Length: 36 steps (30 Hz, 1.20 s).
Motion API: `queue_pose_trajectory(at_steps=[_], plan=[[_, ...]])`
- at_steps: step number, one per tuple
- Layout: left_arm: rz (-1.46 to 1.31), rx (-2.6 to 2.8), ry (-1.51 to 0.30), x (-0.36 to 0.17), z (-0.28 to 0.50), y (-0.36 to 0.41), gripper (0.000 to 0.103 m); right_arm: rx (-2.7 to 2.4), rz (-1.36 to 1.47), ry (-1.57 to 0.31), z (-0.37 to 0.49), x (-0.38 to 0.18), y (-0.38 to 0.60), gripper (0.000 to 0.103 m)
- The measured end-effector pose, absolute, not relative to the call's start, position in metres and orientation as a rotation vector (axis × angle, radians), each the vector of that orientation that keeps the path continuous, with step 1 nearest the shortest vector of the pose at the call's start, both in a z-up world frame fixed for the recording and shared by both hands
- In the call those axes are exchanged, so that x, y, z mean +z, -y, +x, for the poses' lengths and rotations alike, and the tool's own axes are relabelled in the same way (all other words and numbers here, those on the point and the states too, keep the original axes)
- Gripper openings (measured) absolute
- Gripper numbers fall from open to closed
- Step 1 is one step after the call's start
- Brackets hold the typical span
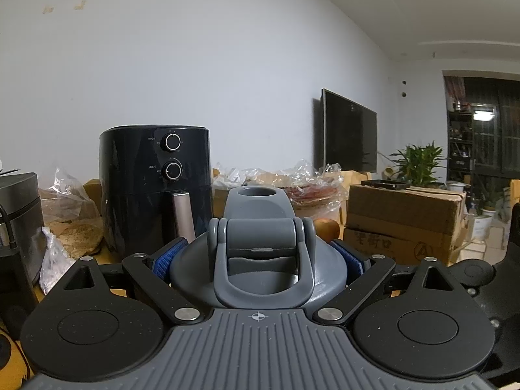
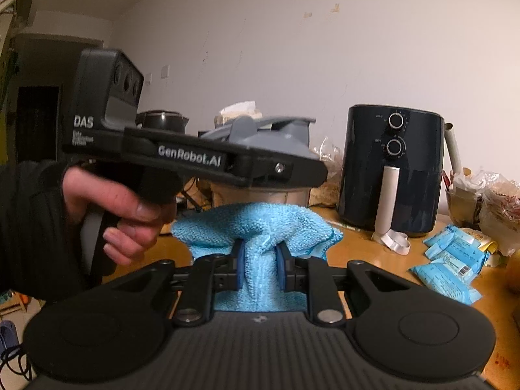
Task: Clean container
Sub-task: 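Lower the bottle with the left tool onto the blue cloth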
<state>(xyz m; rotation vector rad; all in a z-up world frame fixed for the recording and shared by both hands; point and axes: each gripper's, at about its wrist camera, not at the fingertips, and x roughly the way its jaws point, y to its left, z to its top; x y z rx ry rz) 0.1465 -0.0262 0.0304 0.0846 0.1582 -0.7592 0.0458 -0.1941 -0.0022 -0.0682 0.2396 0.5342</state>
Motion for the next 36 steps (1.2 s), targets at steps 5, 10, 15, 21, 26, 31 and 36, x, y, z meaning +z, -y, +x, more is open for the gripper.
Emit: queue_pose_trajectory(at_steps=[5,10,15,21,26,31,36], plan=[[0.084,-0.759,-0.159,0.031,0.147,0.026,0.095,0.528,-0.089,-0.275,0.048,-0.005,0.190,0.016],[0.085,-0.756,-0.161,0.031,0.147,0.027,0.095,0.523,-0.097,-0.303,0.050,-0.009,0.187,0.017],[0.086,-0.754,-0.162,0.031,0.146,0.027,0.095,0.523,-0.099,-0.337,0.053,-0.014,0.185,0.018],[0.086,-0.755,-0.163,0.031,0.146,0.026,0.095,0.526,-0.110,-0.377,0.058,-0.019,0.183,0.018],[0.086,-0.755,-0.163,0.030,0.146,0.025,0.095,0.528,-0.115,-0.409,0.061,-0.025,0.182,0.018],[0.087,-0.754,-0.164,0.030,0.146,0.025,0.095,0.529,-0.121,-0.441,0.064,-0.030,0.180,0.018],[0.088,-0.754,-0.163,0.030,0.146,0.026,0.095,0.528,-0.119,-0.474,0.067,-0.035,0.178,0.018]])
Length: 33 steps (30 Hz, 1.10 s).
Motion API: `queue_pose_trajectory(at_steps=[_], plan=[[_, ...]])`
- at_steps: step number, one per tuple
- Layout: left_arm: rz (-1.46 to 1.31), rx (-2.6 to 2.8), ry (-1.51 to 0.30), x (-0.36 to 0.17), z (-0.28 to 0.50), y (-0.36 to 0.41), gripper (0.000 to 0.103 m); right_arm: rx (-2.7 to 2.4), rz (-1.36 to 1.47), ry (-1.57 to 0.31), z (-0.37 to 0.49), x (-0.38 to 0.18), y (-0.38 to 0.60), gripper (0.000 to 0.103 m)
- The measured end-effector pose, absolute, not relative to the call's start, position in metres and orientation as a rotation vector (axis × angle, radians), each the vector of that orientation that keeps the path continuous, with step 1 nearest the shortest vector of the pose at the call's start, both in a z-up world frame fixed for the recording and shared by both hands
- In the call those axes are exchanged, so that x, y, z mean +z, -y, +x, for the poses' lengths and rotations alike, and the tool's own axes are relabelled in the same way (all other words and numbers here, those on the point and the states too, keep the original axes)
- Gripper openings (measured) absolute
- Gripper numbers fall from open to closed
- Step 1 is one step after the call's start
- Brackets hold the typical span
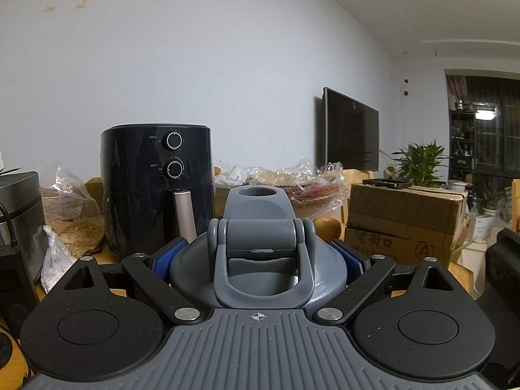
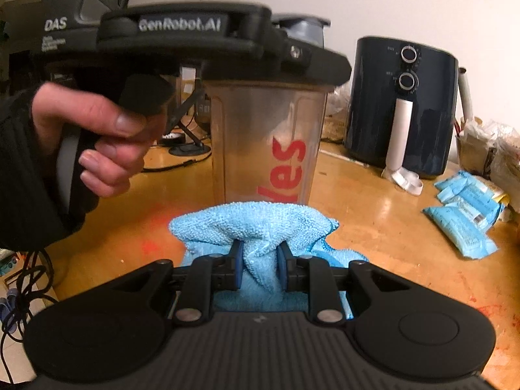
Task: Clean container
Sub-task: 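Lower the bottle with the left tool onto the blue cloth, then rub the cloth in the right tool against the bottle base while the left tool holds it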
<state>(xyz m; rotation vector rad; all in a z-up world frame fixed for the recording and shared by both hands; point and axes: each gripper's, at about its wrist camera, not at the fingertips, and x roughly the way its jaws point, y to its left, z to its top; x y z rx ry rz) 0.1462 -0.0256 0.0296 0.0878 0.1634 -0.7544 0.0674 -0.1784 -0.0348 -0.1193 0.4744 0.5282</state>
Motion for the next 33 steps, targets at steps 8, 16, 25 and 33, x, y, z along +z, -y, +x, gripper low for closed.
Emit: queue_pose_trajectory(at_steps=[8,16,25,33], plan=[[0.088,-0.754,-0.163,0.0288,0.1451,0.0266,0.095,0.520,-0.149,-0.527,0.0722,-0.0421,0.1726,0.017],[0.092,-0.753,-0.166,0.0294,0.1452,0.0276,0.095,0.509,-0.171,-0.536,0.0705,-0.0429,0.1686,0.018],[0.090,-0.752,-0.167,0.0299,0.1457,0.0269,0.095,0.511,-0.144,-0.531,0.0697,-0.0421,0.1715,0.019],[0.089,-0.752,-0.167,0.0300,0.1464,0.0267,0.095,0.514,-0.126,-0.499,0.0667,-0.0389,0.1742,0.019]])
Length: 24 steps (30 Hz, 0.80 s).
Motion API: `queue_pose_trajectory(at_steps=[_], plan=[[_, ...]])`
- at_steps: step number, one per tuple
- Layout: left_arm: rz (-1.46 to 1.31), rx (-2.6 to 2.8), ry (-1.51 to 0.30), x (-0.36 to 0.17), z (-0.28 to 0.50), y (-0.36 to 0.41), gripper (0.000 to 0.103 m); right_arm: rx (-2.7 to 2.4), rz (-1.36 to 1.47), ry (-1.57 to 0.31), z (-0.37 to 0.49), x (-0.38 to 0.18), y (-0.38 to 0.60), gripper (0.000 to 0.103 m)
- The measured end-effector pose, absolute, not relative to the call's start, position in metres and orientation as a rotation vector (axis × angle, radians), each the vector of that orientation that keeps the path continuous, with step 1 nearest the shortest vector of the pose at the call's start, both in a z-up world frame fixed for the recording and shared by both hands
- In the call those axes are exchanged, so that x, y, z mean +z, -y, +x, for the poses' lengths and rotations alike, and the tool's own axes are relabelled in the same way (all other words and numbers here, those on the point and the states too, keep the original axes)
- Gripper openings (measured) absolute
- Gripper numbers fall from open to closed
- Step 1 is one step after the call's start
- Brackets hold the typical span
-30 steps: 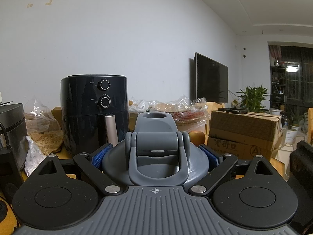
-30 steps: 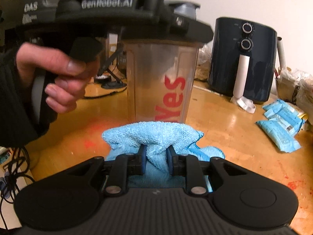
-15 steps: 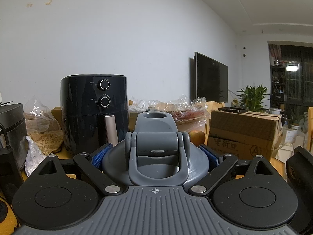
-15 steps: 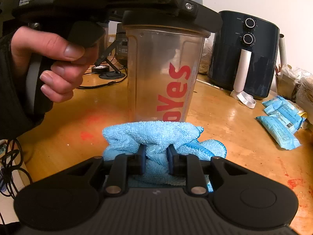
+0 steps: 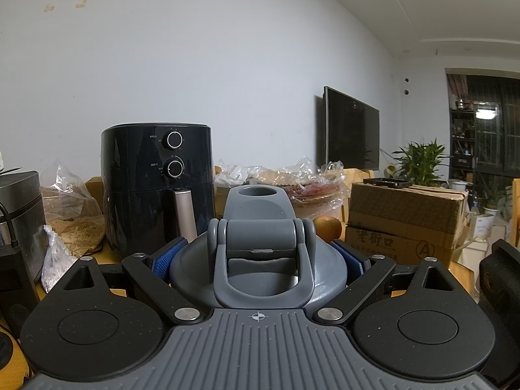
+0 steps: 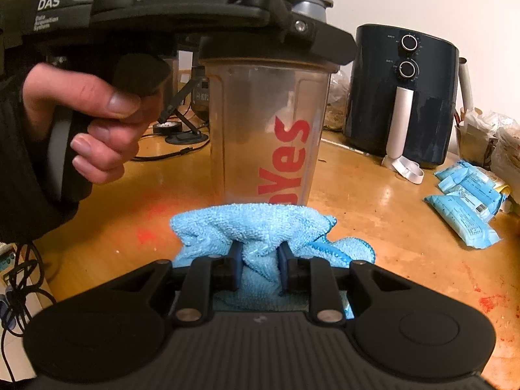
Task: Clean container
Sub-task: 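Rub the cloth in the right tool against the bottle base while the left tool holds it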
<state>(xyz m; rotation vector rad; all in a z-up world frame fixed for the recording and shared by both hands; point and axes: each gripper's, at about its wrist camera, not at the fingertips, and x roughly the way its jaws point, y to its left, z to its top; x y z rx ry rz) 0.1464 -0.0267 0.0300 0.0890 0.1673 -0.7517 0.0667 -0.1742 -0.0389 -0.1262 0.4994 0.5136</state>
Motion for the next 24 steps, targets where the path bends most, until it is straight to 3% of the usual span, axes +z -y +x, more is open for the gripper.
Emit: queue_pose_trajectory(at_steps=[24], plan=[[0.088,-0.747,-0.170,0.030,0.146,0.027,0.095,0.512,-0.022,-0.301,0.049,-0.006,0.190,0.018]])
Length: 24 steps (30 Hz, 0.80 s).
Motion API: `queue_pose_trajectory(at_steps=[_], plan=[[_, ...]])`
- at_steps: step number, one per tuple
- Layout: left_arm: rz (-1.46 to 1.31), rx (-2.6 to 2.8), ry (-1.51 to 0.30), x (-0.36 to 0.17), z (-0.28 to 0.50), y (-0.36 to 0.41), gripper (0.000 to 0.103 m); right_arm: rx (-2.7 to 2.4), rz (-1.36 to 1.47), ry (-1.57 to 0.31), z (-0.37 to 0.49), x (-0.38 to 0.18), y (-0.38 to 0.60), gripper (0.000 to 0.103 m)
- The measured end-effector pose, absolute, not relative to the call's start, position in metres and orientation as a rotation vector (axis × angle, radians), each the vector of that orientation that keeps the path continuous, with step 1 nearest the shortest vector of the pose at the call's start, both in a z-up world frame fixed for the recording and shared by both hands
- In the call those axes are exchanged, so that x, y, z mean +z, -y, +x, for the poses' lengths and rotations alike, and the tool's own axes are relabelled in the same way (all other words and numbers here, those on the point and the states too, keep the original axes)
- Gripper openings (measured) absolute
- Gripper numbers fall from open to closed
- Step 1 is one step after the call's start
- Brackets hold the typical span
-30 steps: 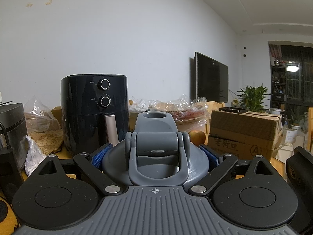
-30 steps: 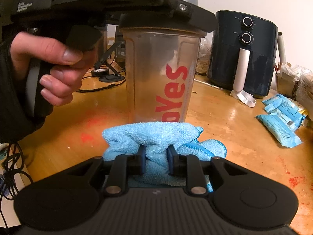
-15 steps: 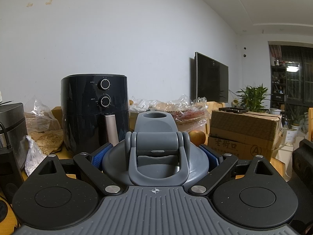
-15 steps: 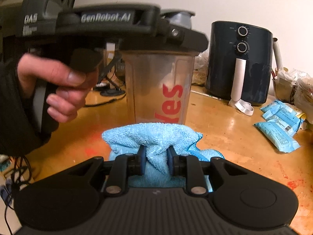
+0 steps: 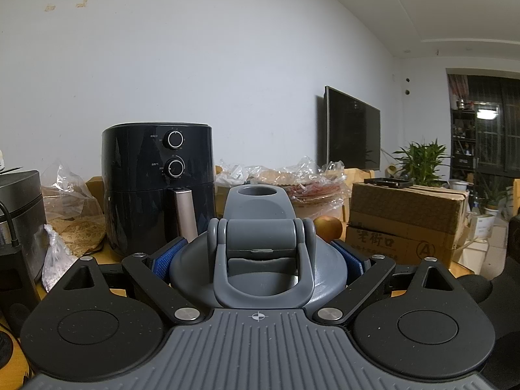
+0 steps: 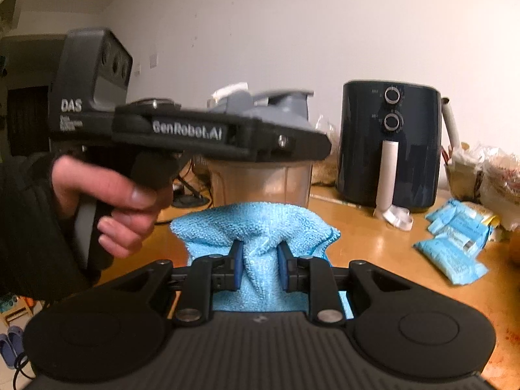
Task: Clean container
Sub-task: 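Rub the cloth in the right tool against the bottle base while the left tool holds it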
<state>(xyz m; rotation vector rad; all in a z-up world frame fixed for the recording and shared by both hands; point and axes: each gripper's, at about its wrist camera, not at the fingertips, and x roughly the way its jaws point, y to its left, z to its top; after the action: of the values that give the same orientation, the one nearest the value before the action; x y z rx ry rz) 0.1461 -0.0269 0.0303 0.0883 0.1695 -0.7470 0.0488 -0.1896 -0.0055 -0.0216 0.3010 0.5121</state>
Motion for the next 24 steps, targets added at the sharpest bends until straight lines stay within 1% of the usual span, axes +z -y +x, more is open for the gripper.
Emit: queue_pose_trajectory(at_steps=[15,24], plan=[[0.095,-0.742,-0.172,0.031,0.147,0.028,0.095,0.512,0.014,-0.181,0.039,0.011,0.198,0.018],[0.094,-0.741,-0.172,0.030,0.147,0.028,0.095,0.508,0.021,-0.172,0.039,0.013,0.198,0.017]])
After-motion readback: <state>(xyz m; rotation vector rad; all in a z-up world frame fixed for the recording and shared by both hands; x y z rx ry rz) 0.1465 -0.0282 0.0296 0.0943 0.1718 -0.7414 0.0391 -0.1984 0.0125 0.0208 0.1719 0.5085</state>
